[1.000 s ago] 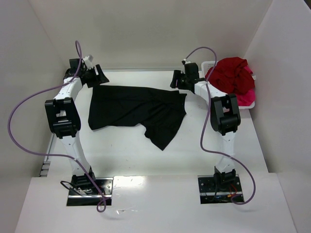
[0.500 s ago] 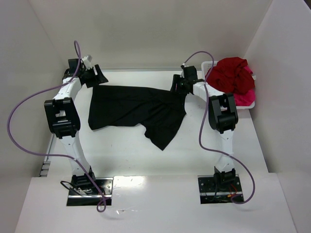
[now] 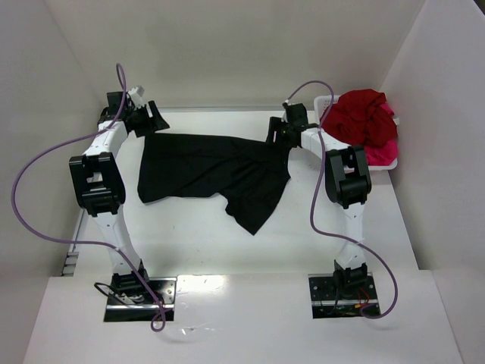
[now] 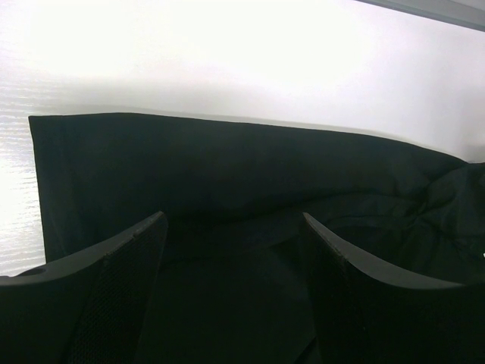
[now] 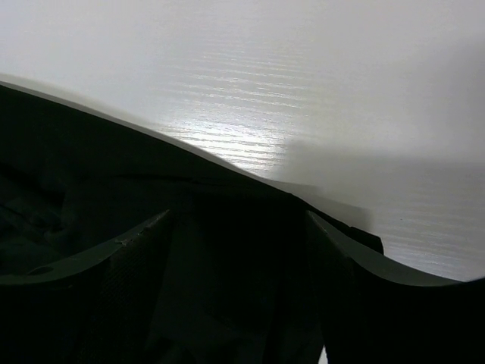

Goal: Fold and stack the t-shirts
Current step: Fold the flattened tshirt in 1/3 of the way

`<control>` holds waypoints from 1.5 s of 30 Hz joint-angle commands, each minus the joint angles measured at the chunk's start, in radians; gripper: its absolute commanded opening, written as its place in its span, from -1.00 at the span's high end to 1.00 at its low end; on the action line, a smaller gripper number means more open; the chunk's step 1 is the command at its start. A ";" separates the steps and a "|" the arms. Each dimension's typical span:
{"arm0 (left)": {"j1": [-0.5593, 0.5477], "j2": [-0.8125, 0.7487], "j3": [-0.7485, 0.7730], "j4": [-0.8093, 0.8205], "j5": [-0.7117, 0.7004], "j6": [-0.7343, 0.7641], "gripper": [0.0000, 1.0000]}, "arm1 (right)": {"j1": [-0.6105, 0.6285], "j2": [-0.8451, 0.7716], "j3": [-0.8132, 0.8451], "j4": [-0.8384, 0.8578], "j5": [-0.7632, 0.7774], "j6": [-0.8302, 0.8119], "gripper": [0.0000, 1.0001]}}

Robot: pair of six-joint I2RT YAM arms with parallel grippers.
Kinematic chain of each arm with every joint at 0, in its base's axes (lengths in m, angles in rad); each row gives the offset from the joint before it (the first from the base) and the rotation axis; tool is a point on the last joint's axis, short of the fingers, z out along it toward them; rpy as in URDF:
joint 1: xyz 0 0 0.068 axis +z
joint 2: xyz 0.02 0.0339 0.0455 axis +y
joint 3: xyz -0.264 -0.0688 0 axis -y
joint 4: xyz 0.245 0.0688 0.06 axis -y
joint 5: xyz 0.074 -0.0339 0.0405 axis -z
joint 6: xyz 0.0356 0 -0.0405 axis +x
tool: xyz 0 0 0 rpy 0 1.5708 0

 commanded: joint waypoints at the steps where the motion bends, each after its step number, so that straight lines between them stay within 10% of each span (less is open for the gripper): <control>1: 0.006 -0.025 0.013 0.022 0.026 0.030 -0.57 | -0.004 -0.008 0.017 -0.005 0.019 0.001 -0.51; 15: 0.006 -0.025 0.013 0.022 0.026 0.039 -0.57 | -0.004 0.013 0.026 0.014 -0.024 0.011 0.11; 22: 0.006 -0.025 0.013 0.022 0.026 0.039 -0.57 | -0.004 -0.022 0.026 0.014 -0.038 0.000 0.74; 37: 0.006 -0.054 -0.046 0.032 0.064 0.008 -0.57 | 0.036 -0.402 -0.386 0.167 -0.201 0.009 0.75; 45: -0.003 -0.054 -0.056 0.032 0.073 0.008 -0.57 | 0.068 -0.501 -0.518 0.133 -0.337 -0.002 0.37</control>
